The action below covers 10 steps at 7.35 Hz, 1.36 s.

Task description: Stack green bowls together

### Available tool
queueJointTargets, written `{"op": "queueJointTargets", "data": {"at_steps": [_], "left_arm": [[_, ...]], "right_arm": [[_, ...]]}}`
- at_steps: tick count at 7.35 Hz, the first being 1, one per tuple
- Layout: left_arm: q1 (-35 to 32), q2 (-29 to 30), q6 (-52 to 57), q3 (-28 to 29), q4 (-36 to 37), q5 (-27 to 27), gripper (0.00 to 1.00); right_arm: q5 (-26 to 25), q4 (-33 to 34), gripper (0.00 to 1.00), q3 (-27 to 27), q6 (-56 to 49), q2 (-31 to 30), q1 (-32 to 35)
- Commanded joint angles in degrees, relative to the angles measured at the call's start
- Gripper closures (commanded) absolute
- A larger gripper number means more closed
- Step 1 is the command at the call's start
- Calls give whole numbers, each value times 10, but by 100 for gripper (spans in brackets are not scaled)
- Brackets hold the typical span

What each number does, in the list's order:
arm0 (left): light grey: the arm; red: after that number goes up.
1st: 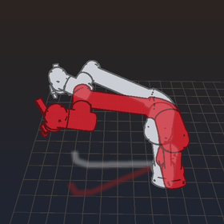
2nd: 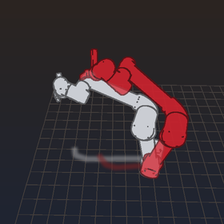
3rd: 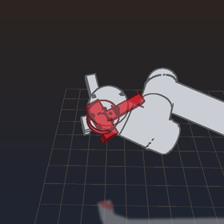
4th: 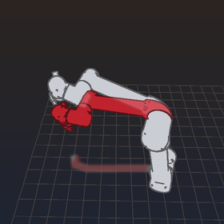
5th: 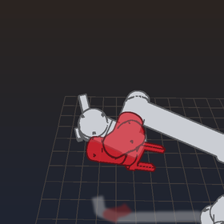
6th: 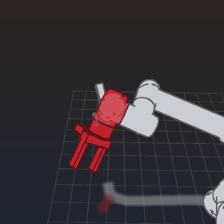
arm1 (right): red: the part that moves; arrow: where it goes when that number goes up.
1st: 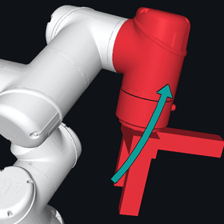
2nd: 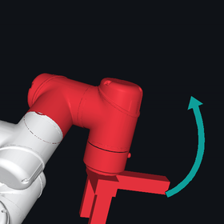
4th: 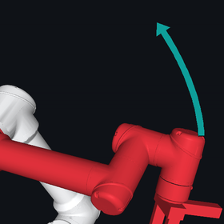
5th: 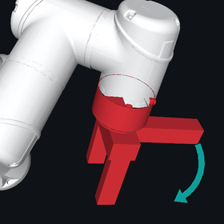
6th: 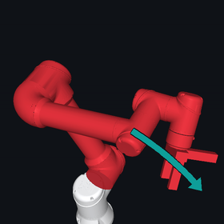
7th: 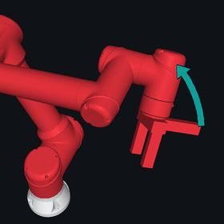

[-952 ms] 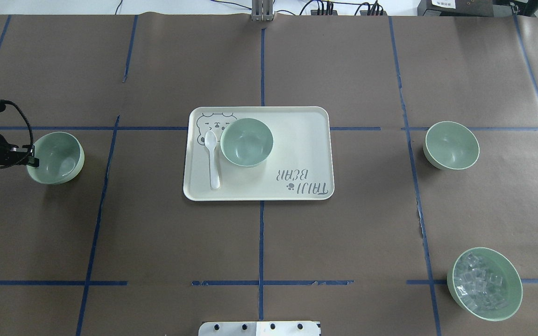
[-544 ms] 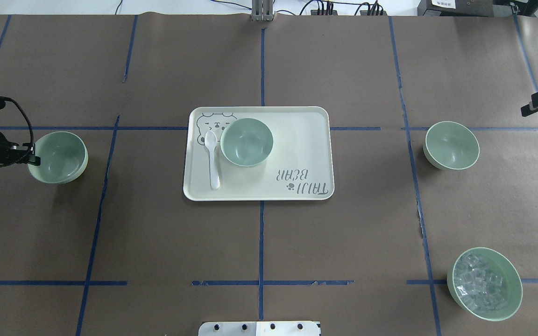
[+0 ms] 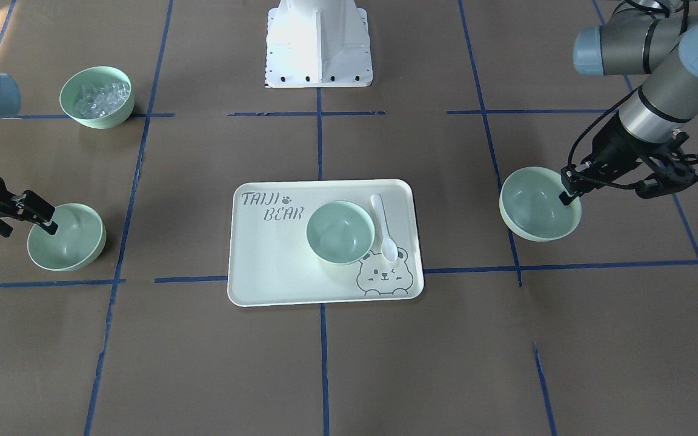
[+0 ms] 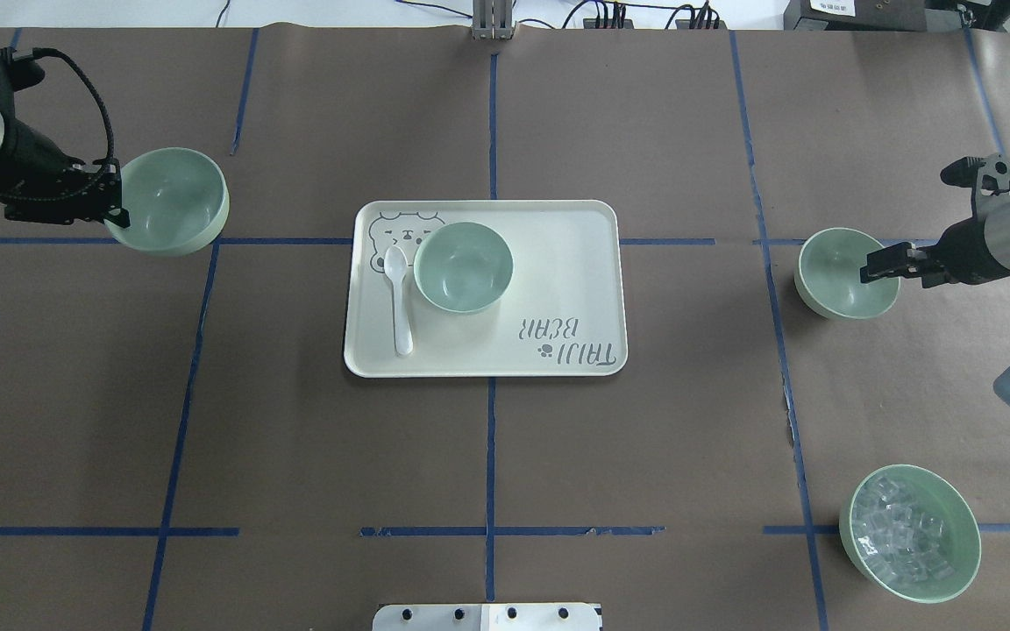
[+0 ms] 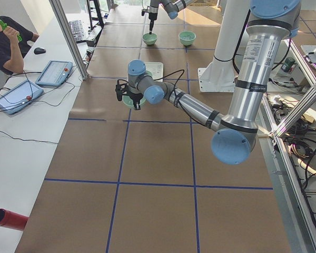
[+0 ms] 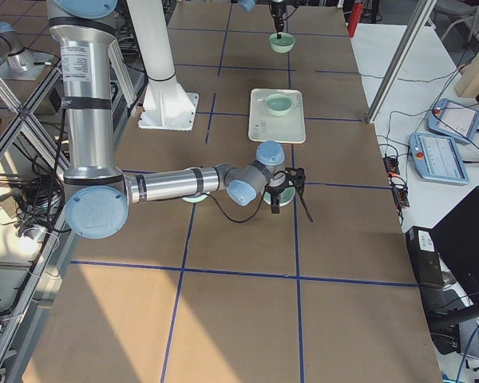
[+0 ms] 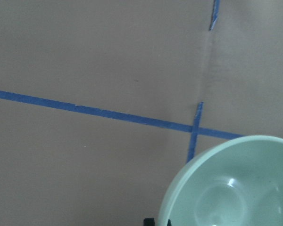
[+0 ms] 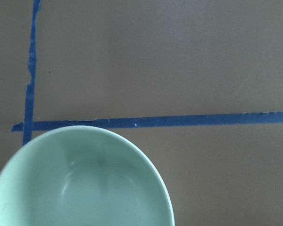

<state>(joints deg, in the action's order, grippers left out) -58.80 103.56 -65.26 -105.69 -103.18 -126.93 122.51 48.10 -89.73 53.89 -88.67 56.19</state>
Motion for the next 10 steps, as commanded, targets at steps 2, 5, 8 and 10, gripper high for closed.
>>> {"op": "queueJointTargets", "data": {"at_steps": [2,5,8,10], "left_arm": [[1,25,-22,2,14,-1,100],[31,83,-123,29,13,4,100],[108,148,-233,56,11,31,100],[148,185,-267,81,9,60,100]], "right_arm": [[11,-12,86,15,6,-3,-9],[21,-11,100,13,6,1,-9],[90,-8,100,13,8,18,38],[113,-7,100,14,9,32,58]]}}
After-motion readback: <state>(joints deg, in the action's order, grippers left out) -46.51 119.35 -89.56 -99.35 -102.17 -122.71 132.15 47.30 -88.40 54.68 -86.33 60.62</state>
